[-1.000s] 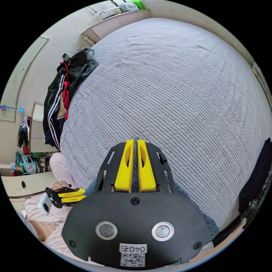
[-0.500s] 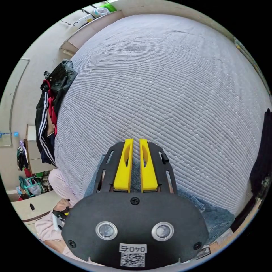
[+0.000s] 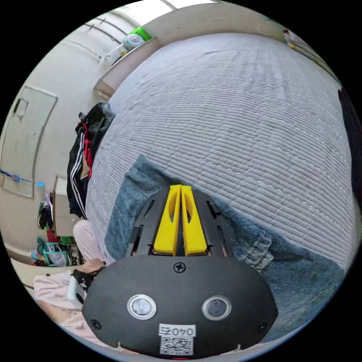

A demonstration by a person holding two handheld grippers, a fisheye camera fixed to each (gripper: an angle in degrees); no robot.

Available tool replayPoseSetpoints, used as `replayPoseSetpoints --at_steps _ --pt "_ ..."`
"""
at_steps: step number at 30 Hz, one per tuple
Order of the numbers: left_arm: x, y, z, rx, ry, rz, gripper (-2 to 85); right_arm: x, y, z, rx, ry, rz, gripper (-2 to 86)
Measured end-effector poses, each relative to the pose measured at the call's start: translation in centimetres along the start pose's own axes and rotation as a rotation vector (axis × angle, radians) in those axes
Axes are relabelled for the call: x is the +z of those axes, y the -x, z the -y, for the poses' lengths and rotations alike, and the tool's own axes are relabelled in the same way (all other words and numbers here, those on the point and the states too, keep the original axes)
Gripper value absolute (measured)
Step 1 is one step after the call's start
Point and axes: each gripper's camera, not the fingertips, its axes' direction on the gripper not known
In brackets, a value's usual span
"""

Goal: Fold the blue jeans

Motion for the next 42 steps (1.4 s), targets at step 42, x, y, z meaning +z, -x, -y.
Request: replayPoseSetpoints --at_steps 42 --pt "10.8 16.3 26.1 -0.111 -0.048 -0.305 -0.9 2.3 7.0 -25.0 -0.319 0.172 -0.269 -0.9"
